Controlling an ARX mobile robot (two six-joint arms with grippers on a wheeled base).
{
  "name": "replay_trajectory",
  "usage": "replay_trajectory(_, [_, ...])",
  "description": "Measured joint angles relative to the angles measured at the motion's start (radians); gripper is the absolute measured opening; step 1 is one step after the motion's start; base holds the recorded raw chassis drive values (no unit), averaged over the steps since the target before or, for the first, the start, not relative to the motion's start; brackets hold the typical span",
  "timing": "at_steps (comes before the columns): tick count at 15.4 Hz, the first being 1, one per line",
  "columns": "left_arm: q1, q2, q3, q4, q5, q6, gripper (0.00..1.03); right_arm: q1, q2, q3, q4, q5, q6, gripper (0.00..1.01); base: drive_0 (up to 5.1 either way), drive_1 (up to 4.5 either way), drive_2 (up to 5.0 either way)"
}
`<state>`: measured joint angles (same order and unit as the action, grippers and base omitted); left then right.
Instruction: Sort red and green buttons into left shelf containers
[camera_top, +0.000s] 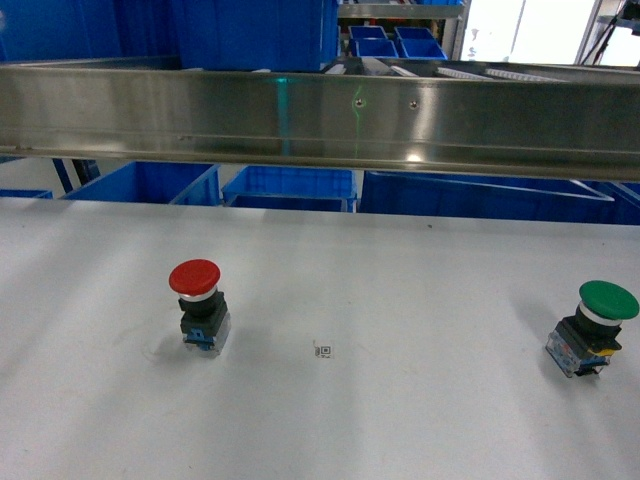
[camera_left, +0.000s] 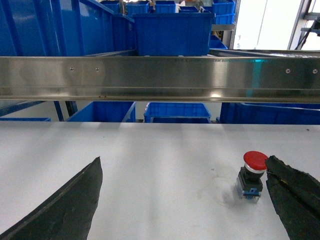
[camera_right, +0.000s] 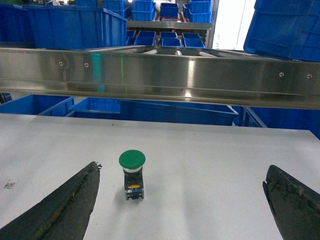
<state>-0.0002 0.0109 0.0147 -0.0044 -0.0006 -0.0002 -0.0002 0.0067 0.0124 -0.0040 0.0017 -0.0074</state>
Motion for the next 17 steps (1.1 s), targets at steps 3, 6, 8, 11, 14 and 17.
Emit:
replay_trajectory(3, [0.000, 0.000, 0.000, 0.000, 0.000, 0.000, 0.98, 0.000, 0.000, 0.000, 0.000, 0.000, 0.000, 0.98, 0.0, 0.00, 0.0])
replay_trajectory(6, [0.000, 0.000, 0.000, 0.000, 0.000, 0.000, 0.98, 0.018, 0.000, 0.000, 0.012, 0.022, -0.002, 0.98, 0.0, 0.00, 0.0])
replay_trajectory(8, [0.140, 0.011, 0.000, -0.001, 0.138, -0.008, 0.98, 0.137, 0.008, -0.001, 0.074, 0.073, -0.041, 0.98, 0.0, 0.00, 0.0])
replay_trajectory(11, [0.398, 0.175, 0.007, 0.174, 0.371, -0.032, 0.98, 0.175, 0.142, 0.035, 0.167, 0.120, -0.077, 0.98, 0.0, 0.00, 0.0])
replay_trajectory(14, [0.231, 0.649, 0.253, 0.401, 0.355, -0.082, 0.98, 0.082, 0.642, 0.263, 0.399, 0.000, -0.084, 0.98, 0.0, 0.00, 0.0])
replay_trajectory(17, [0.067, 1.006, 0.452, 0.344, 0.281, -0.090, 0.98, 0.043, 0.957, 0.378, 0.415, -0.074, -0.095, 0.98, 0.0, 0.00, 0.0])
